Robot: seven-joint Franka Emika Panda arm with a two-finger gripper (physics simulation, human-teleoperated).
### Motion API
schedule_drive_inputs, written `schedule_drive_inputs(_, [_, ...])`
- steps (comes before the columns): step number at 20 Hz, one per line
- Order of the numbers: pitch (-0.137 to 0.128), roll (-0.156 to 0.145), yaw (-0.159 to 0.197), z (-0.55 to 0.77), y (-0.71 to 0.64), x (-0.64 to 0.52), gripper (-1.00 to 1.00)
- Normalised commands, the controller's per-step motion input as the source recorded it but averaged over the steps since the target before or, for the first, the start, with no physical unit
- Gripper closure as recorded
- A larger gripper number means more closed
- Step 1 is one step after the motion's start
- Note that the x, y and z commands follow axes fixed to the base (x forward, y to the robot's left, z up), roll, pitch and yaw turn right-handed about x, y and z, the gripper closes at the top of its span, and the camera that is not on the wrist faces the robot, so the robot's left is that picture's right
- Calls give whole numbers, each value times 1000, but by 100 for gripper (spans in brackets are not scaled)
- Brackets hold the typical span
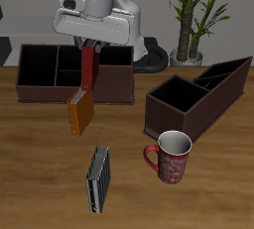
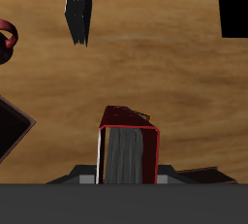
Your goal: Place the red book into the left desk caddy's right compartment
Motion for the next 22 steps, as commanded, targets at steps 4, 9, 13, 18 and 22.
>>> schedule_drive_inputs(4, [-15, 14, 5, 75, 502, -63, 100])
schedule_drive_inputs(9, [-3, -27, 5, 35, 603, -62, 100])
schedule_drive_inputs(13, [22, 31, 4, -148, 591, -139, 100])
schedule_drive_inputs(18, [0, 67, 44, -76, 454, -48, 100])
schedule_drive_inputs(22, [-11, 89, 8, 19, 518, -119, 100])
